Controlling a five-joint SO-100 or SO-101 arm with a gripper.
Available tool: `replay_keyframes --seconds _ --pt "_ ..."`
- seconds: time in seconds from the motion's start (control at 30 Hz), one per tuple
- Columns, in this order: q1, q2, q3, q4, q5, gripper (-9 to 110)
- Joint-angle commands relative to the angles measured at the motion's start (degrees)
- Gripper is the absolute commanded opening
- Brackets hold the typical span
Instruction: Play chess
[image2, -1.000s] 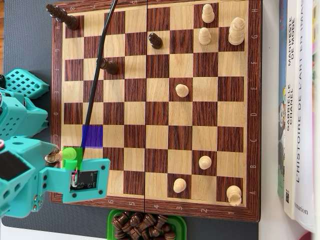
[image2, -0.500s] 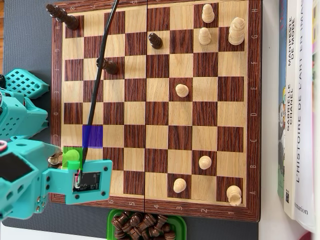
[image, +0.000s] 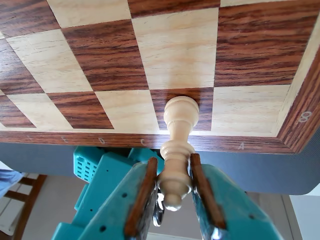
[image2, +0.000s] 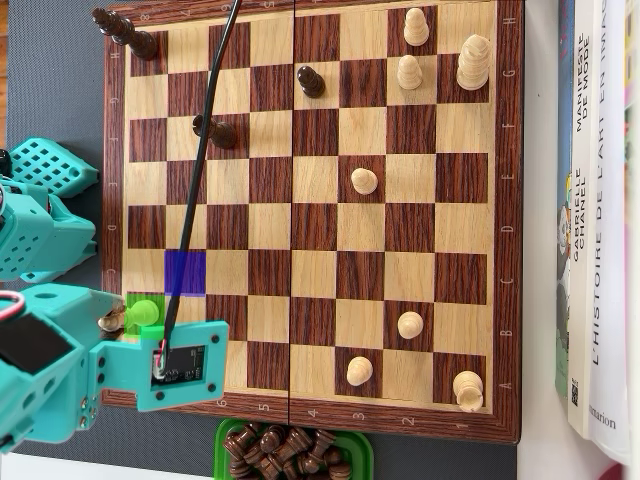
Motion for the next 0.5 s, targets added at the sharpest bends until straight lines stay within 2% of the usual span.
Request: replay_keyframes --seconds 0.0,0.47 --pt "0.4 0.1 -2.5 0.2 -0.3 12" --pt "-0.3 0.1 -2.5 0.3 -0.3 16"
